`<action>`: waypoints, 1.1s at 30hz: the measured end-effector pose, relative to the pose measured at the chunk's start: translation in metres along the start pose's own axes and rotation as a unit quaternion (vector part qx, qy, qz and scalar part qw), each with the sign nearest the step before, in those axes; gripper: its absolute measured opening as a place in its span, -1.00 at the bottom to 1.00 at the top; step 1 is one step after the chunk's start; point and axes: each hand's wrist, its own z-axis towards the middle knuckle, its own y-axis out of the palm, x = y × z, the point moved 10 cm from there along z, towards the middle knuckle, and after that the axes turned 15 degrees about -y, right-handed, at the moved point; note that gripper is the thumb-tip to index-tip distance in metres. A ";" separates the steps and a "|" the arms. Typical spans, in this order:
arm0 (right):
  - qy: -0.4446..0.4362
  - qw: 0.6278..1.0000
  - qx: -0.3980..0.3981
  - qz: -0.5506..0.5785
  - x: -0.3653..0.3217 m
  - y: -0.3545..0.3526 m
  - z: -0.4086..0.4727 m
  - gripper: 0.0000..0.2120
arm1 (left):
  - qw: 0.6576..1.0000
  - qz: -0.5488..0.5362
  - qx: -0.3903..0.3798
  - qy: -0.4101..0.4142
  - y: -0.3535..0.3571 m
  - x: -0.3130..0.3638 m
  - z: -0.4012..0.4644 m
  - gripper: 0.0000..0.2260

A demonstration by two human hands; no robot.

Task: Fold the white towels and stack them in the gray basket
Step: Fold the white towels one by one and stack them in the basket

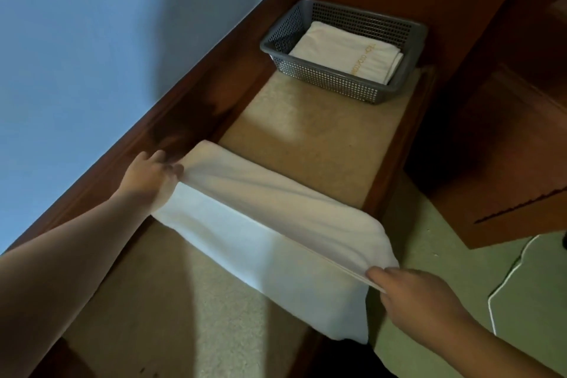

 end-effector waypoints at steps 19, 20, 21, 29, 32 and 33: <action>-0.059 0.994 0.085 -0.021 -0.042 0.072 -0.017 -0.46 | 0.344 -0.816 -0.171 -0.432 0.131 0.016 -0.078 -0.53; -0.059 0.993 0.098 -0.022 -0.043 0.070 -0.021 -0.45 | 0.295 -0.828 -0.159 -0.450 0.134 0.015 -0.079 -0.58; -0.060 0.993 0.097 -0.010 -0.045 0.070 -0.023 -0.45 | 0.260 -0.833 -0.152 -0.464 0.138 0.014 -0.081 -0.62; -0.037 0.990 -0.023 0.131 -0.022 0.083 -0.027 -0.50 | 0.299 -0.817 -0.216 -0.444 0.133 0.066 -0.114 -0.25; 0.042 0.985 0.002 0.165 0.016 0.070 -0.017 -0.52 | 0.305 -0.797 -0.265 -0.449 0.123 0.113 -0.140 -0.25; 0.065 0.982 0.014 0.178 0.030 0.067 -0.012 -0.53 | 0.313 -0.790 -0.273 -0.450 0.119 0.130 -0.150 -0.34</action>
